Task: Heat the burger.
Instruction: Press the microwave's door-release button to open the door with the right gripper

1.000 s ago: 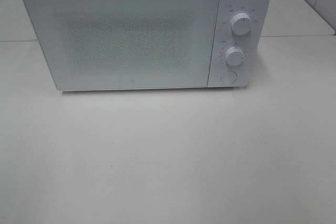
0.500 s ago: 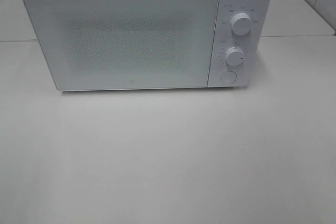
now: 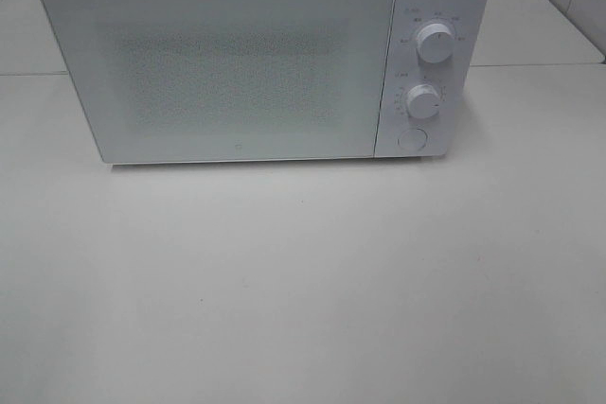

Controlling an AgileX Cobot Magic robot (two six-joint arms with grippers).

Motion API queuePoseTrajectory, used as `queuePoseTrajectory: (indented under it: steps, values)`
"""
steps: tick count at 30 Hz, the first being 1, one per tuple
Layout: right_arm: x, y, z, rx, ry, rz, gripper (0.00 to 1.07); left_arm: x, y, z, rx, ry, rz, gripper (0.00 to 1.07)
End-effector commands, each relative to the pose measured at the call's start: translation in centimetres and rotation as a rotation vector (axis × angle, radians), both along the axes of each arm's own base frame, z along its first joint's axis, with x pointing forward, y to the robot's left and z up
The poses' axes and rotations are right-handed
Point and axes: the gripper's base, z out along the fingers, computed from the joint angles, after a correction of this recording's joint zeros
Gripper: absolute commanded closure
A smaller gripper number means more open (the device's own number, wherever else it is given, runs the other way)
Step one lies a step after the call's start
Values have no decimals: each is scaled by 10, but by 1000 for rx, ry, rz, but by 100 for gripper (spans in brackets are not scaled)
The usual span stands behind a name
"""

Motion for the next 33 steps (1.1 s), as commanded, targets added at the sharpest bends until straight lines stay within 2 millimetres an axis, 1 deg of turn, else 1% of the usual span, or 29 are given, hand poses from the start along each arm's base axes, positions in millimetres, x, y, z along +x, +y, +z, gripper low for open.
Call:
queuePoseTrajectory:
  steps: [1,26,30,32,33]
  values:
    - [-4,0,0,0,-45,-6,34,-2,0,0,-4,-9,0,9]
    - [-4,0,0,-4,-45,-9,34,-2,0,0,-4,-9,0,9]
    - [-2,0,3,0,-39,-6,34,-2,0,0,-4,-9,0,9]
    - [5,0,9,0,-36,-6,34,-2,0,0,-4,-9,0,9]
    - [5,0,9,0,-36,-6,34,-2,0,0,-4,-9,0,9]
